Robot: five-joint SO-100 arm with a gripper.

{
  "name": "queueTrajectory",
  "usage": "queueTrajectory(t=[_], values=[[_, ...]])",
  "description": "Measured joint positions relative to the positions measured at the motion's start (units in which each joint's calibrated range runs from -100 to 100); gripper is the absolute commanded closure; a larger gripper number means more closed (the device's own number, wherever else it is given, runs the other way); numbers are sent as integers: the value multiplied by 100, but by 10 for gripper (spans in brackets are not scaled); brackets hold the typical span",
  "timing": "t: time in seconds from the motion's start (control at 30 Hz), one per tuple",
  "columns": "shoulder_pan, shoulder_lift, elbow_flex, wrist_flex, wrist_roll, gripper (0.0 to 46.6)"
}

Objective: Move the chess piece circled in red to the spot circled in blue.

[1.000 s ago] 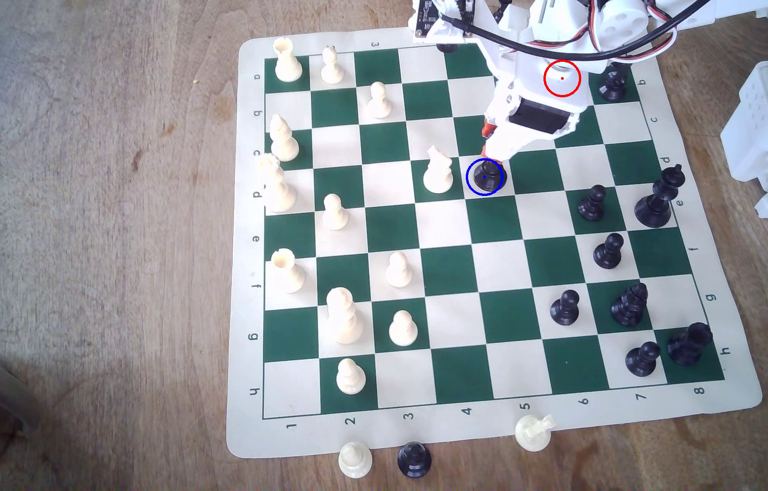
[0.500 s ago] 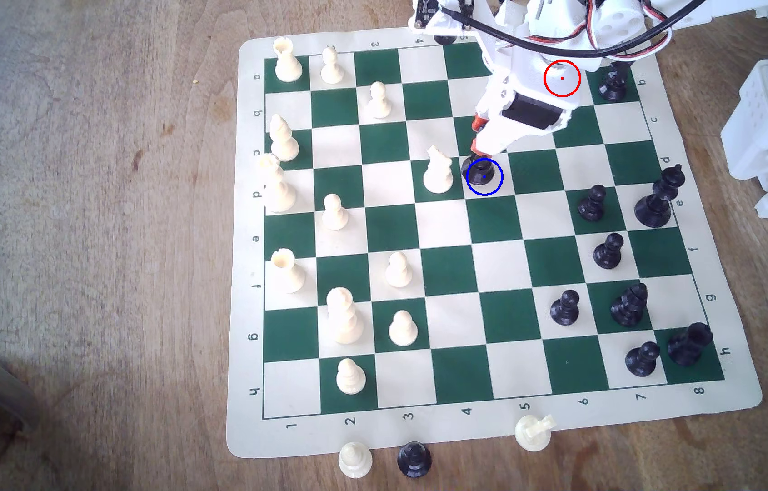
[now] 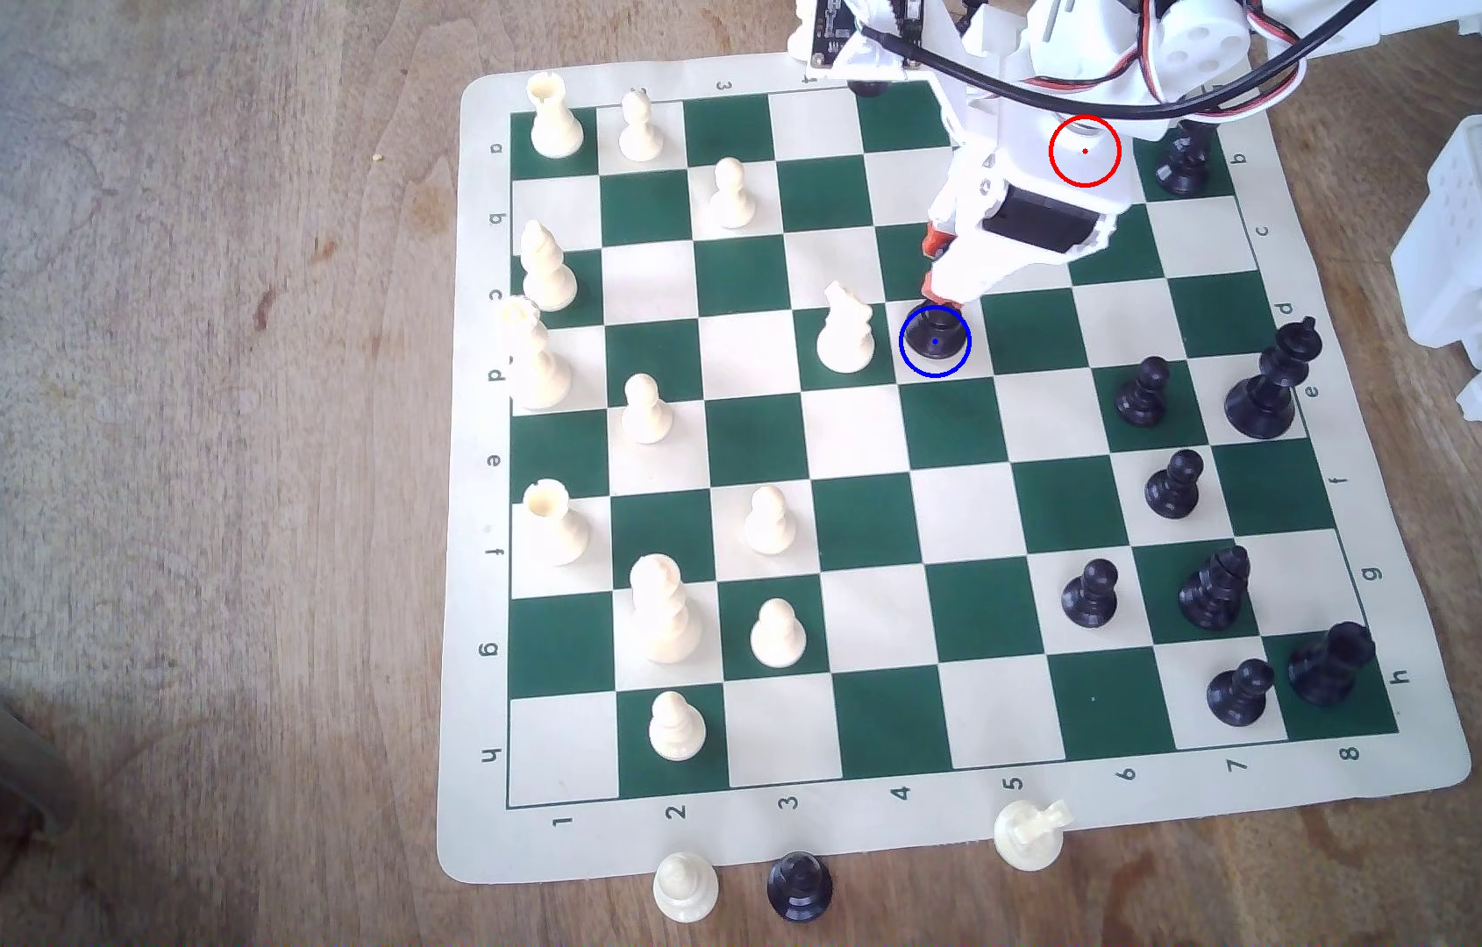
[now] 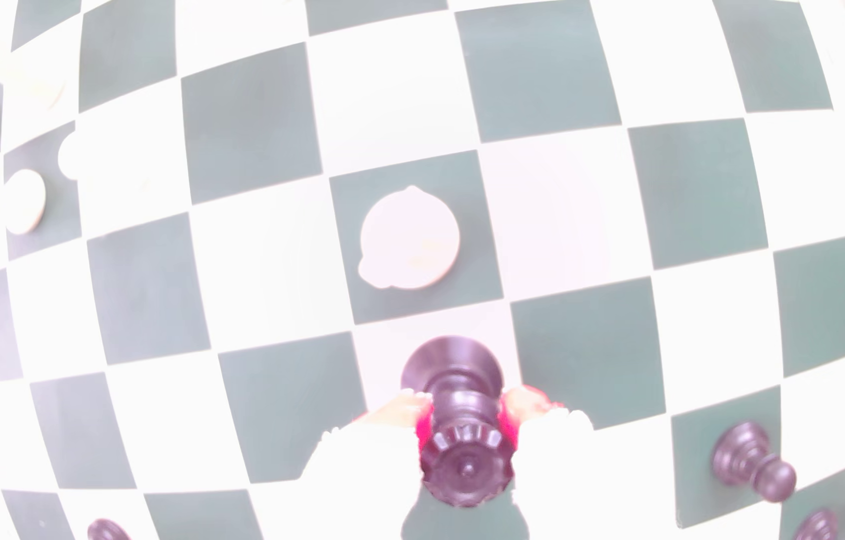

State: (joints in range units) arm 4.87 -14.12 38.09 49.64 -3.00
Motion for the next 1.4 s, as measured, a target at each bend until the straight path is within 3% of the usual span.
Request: queueTrajectory(t=[0.6, 0.77, 0.97, 1.03, 1.07, 1.13, 1.33, 1.4], values=[[0, -561, 606, 733, 93, 272], [0, -1785, 1545, 845, 215, 268], [-214, -4650, 3254, 1785, 288, 275], [-273, -5170, 3362, 1936, 283, 291], [-302, -5396, 3416, 1960, 283, 325], [-317, -5798, 3452, 1857, 283, 464], [-280, -6385, 3859, 287, 98, 464], [-229, -6862, 4573, -653, 103, 464]])
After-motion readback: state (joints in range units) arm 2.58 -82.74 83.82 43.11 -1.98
